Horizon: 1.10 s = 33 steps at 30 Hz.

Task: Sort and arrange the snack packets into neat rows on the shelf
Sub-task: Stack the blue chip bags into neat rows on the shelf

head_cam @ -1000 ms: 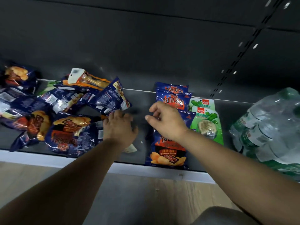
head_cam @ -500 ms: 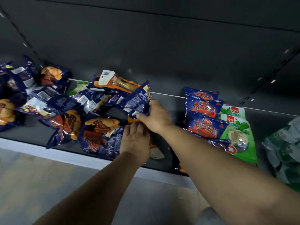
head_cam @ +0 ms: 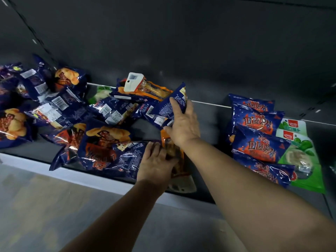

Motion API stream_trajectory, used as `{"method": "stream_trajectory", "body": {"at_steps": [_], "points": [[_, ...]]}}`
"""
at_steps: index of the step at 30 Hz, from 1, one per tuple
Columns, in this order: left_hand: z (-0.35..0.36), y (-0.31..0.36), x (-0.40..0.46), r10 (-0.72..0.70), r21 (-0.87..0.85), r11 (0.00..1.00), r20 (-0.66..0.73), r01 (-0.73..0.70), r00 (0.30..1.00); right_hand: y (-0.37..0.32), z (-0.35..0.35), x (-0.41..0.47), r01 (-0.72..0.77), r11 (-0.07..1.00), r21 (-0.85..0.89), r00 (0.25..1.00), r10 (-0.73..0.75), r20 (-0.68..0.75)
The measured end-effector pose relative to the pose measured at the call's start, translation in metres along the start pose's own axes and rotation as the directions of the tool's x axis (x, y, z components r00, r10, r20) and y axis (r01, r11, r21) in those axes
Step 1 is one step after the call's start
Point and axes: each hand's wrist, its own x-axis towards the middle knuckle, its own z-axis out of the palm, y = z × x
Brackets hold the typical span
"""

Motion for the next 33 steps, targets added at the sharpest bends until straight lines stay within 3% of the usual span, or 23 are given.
{"method": "stream_trajectory", "body": {"at_steps": [4,9,11,13,15,16,18,20,21,22,24,28,33], "points": [[0.003,-0.017,0.0,-0.025,0.004,1.0,-0.026,0.026,0.999,0.007,0.008,-0.001,-0.003,0.997,-0.078,0.998,0.008,0.065],[0.002,-0.021,0.005,-0.067,-0.078,0.995,-0.064,0.062,0.996,0.009,0.008,-0.002,0.008,1.0,0.002,1.0,-0.008,-0.006],[-0.002,-0.019,0.009,-0.127,-0.172,0.98,-0.139,0.103,0.982,0.011,0.006,-0.004,0.012,0.995,0.095,0.999,-0.009,-0.036],[-0.011,-0.018,0.014,-0.226,-0.394,0.913,-0.273,0.106,0.935,0.01,0.001,-0.007,0.003,0.966,0.257,0.996,0.02,-0.086],[-0.029,-0.018,0.02,-0.373,-0.679,0.731,-0.312,0.07,0.874,0.006,-0.01,-0.008,0.012,0.894,0.447,0.984,0.069,-0.163],[-0.037,-0.018,0.024,-0.457,-0.809,0.585,-0.265,0.062,0.849,0.001,-0.019,-0.008,0.007,0.836,0.548,0.98,0.102,-0.168],[-0.055,-0.015,0.031,-0.578,-0.985,0.155,-0.03,0.074,0.815,-0.007,-0.038,-0.01,-0.042,0.6,0.799,0.983,0.168,-0.074],[-0.077,-0.011,0.035,-0.532,-0.919,-0.386,0.297,0.085,0.793,-0.009,-0.054,-0.013,-0.135,0.313,0.94,0.985,0.141,0.095],[-0.084,-0.007,0.037,-0.441,-0.816,-0.57,0.402,0.096,0.802,-0.006,-0.06,-0.016,-0.172,0.263,0.949,0.983,0.103,0.149],[-0.087,-0.003,0.038,-0.371,-0.739,-0.666,0.447,0.102,0.814,-0.001,-0.066,-0.02,-0.203,0.261,0.944,0.979,0.078,0.189],[-0.089,0.007,0.038,-0.313,-0.703,-0.699,0.467,0.133,0.827,0.016,-0.075,-0.031,-0.275,0.228,0.934,0.961,0.096,0.26],[-0.077,0.016,0.042,-0.344,-0.783,-0.608,0.409,0.131,0.845,0.047,-0.085,-0.05,-0.428,-0.044,0.903,0.891,0.146,0.43],[-0.069,0.008,0.04,-0.236,-0.773,-0.612,0.378,0.165,0.895,0.041,-0.082,-0.054,-0.503,-0.071,0.861,0.848,0.151,0.508]]}}
